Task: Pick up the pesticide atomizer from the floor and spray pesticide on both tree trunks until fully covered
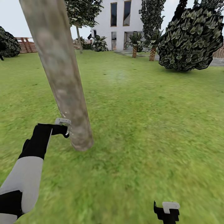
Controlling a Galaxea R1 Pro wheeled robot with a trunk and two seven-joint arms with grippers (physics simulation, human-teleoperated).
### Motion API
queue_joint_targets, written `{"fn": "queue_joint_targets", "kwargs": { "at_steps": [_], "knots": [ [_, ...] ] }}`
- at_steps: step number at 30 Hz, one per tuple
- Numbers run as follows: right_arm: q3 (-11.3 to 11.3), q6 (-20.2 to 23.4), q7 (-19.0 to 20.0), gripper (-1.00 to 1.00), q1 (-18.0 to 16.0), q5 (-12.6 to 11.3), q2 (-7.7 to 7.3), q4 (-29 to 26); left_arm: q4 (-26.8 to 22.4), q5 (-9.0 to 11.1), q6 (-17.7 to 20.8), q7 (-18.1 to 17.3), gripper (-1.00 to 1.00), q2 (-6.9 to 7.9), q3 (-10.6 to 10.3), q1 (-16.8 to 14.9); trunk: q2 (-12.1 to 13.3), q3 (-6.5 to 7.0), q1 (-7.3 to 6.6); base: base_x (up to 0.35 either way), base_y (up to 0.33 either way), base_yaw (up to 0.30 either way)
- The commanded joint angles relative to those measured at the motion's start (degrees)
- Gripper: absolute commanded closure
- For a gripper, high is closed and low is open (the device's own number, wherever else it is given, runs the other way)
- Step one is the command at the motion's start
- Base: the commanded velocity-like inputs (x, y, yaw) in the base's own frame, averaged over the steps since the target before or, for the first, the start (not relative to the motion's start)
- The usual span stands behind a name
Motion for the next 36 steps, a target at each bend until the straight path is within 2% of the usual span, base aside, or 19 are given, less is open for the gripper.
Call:
{"fn": "queue_joint_targets", "kwargs": {
  "at_steps": [1, 6, 10, 13, 20, 22, 23, 24, 25, 27, 28, 29, 30, 32, 34, 36],
  "knots": [
    [0.0, 0.0, 0.0, -1.0, 0.0, 0.0, 0.0, 0.0, 0.0, 0.0, 0.0, 0.0, 1.0, 0.0, 0.0, -0.1, 0.0, 0.0, 0.0, -0.116, -0.272, 0.272],
    [0.0, 0.0, 0.0, -1.0, 0.0, 0.0, 0.0, 0.0, 0.0, 0.1, -0.1, 0.2, 1.0, 0.0, 0.1, -0.2, 0.0, 0.0, 0.0, -0.16, -0.259, 0.26],
    [-0.1, 0.0, 0.0, -1.0, 0.0, 0.0, -0.06, 0.0, 0.0, 0.4, -0.1, 0.2, 1.0, -0.18, -0.1, -0.5, 0.0, 0.0, 0.0, -0.027, -0.264, 0.038],
    [-0.1, 0.0, 0.0, -1.0, 0.0, 0.0, -0.09, 0.1, 0.0, 0.3, -0.2, 0.2, 1.0, -1.73, -0.3, -0.6, 0.0, 0.0, 0.0, 0.213, -0.196, 0.001],
    [-0.1, 0.0, 0.0, -1.0, 0.0, 0.0, -0.09, 0.1, 0.0, 0.0, -0.1, 0.2, 1.0, -2.15, -0.4, -0.1, 0.0, 0.0, 0.0, 0.18, -0.088, 0.0],
    [-0.1, 0.0, 0.0, -1.0, 0.0, 0.0, -0.05, 0.1, -0.1, -0.1, 0.0, 0.1, 1.0, -0.73, 0.0, 0.0, 0.0, 0.0, 0.0, 0.009, -0.004, 0.0],
    [0.0, 0.0, 0.0, -1.0, 0.0, 0.0, -0.01, 0.0, -0.6, 0.3, 0.1, -0.2, 1.0, 2.08, -0.2, 0.1, 0.0, 0.0, 0.0, 0.002, -0.001, 0.0],
    [-0.1, 0.0, 0.0, -1.0, 0.0, 0.0, -0.01, 0.0, -0.6, 0.4, 0.1, -0.9, 1.0, 3.54, -0.4, 0.1, 0.0, 0.0, 0.0, 0.0, 0.0, 0.0],
    [-0.1, 0.0, 0.0, -1.0, 0.0, 0.0, 0.0, 0.0, -0.7, 0.4, 0.0, -2.9, 1.0, 4.03, -0.6, 0.1, 0.0, 0.0, 0.0, 0.0, 0.0, 0.0],
    [0.0, 0.0, 0.0, -1.0, 0.0, 0.0, 0.0, 0.0, -0.7, -0.1, -0.1, -6.9, 1.0, 4.01, -1.4, 0.0, 0.0, 0.0, 0.0, 0.0, 0.0, 0.0],
    [0.0, 0.0, 0.0, -1.0, 0.0, 0.0, 0.0, 0.0, -0.7, -0.4, 0.0, -8.2, 1.0, 3.77, -3.4, -0.2, 0.0, 0.0, 0.0, 0.0, 0.0, 0.019],
    [0.0, 0.0, 0.0, -1.0, 0.0, 0.0, 0.0, 0.0, -0.7, -0.6, 0.3, -8.7, 1.0, 3.35, -6.7, -0.4, 0.0, 0.0, 0.0, 0.0, 0.0, 0.169],
    [0.0, 0.0, 0.0, -1.0, 0.0, 0.0, 0.0, 0.0, -0.7, -0.7, 0.5, -8.8, 1.0, 2.93, -7.8, -0.5, 0.0, 0.0, 0.0, 0.0, 0.0, 0.221],
    [0.0, 0.0, 0.0, -1.0, 0.0, 0.0, 0.0, 0.0, -0.7, -0.7, 0.6, -8.8, 1.0, 2.66, -8.4, -0.5, 0.0, 0.0, 0.0, 0.0, 0.0, 0.255],
    [0.0, 0.0, 0.0, -1.0, 0.0, 0.0, 0.0, 0.0, -0.8, -0.8, 0.7, -8.8, 1.0, 3.79, -8.4, -0.1, 0.0, 0.0, 0.0, 0.0, 0.0, 0.273],
    [0.0, 0.0, 0.0, -1.0, 0.0, 0.0, 0.0, 0.0, -0.6, -0.8, 0.7, -8.8, 1.0, 5.7, -6.7, 0.4, 0.0, 0.0, 0.0, 0.0, 0.0, 0.253]
  ]
}}
